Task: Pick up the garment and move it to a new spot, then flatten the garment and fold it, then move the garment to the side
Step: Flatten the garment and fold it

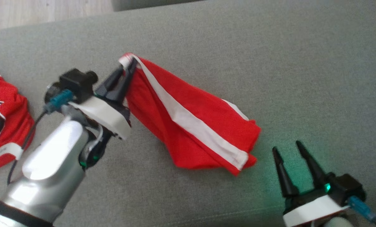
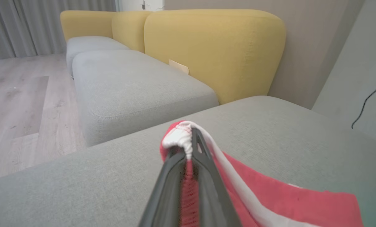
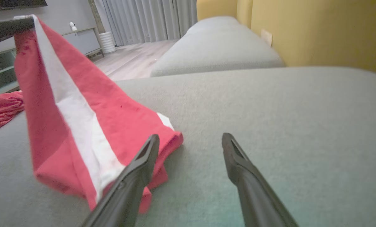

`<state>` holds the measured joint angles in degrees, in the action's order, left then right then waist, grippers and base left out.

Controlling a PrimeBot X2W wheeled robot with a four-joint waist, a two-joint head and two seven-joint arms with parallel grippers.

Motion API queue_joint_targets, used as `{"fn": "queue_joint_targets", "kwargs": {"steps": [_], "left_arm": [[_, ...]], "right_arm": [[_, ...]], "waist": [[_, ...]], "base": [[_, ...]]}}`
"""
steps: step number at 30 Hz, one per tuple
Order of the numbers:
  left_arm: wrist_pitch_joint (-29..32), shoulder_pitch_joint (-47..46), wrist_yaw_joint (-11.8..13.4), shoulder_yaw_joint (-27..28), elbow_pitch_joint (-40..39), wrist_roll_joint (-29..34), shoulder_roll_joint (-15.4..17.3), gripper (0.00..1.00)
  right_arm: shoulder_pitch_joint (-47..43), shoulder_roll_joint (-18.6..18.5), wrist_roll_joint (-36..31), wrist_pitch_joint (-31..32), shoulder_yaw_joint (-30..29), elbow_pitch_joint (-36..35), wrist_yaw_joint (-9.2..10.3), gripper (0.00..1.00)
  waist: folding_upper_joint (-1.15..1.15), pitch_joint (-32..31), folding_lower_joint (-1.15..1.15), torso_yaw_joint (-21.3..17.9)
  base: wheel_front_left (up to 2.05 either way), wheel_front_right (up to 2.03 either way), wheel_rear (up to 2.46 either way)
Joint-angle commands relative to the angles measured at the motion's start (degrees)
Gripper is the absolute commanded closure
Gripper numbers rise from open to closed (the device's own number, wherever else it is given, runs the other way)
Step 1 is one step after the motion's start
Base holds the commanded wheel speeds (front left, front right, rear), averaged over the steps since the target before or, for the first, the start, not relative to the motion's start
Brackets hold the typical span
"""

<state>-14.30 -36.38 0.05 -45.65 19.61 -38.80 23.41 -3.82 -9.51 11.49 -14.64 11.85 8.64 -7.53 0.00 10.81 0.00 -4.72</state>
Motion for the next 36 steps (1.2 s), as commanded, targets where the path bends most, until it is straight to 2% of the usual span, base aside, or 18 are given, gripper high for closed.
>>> {"fn": "queue_joint_targets", "kwargs": {"steps": [1,5,10,15,21,29,36], "left_arm": [[-0.68,-2.13,-0.29,4.51,-0.99,1.57,0.74,1.0],[-0.69,-2.76,-2.12,8.78,1.51,5.02,-0.83,1.0],[-0.69,-3.83,-4.26,10.49,5.39,8.43,-2.63,1.0],[-0.69,-4.91,-5.49,10.71,7.25,10.47,-3.94,1.0],[-0.7,-5.75,-6.69,12.0,8.79,12.77,-5.52,1.0],[-0.7,-5.63,-7.24,13.6,8.97,14.74,-6.68,1.0],[-0.7,-6.2,-7.46,13.62,9.03,15.69,-7.91,1.0]], "right_arm": [[-0.29,-1.13,2.9,-0.36,2.92,-1.47,0.04,0.0],[1.13,-2.66,13.74,-0.36,10.81,-0.23,0.04,0.0],[6.03,-5.9,30.02,-0.36,23.06,0.73,0.04,0.0],[9.64,-9.12,36.06,-0.36,28.77,-0.16,0.04,0.0],[8.66,-11.29,36.73,-0.36,26.53,-3.31,0.04,0.0],[8.12,-16.67,45.63,-0.34,34.3,-5.63,0.04,0.0],[10.16,-16.38,49.02,-0.35,34.69,-5.85,0.04,0.0]], "waist": [[0.0,1.22,0.0,-0.15],[0.0,2.14,0.0,-0.83],[0.0,2.96,0.0,-0.72],[0.0,3.78,0.0,0.05],[0.0,3.54,0.0,1.07],[0.0,3.4,0.0,1.24],[0.0,4.21,0.0,2.5]], "base": [[0.0,0.0,0.0],[0.0,0.0,0.0],[0.0,0.0,0.0],[0.0,0.0,0.0],[0.0,0.0,0.0],[0.0,0.0,0.0],[0.0,0.0,0.0]]}}
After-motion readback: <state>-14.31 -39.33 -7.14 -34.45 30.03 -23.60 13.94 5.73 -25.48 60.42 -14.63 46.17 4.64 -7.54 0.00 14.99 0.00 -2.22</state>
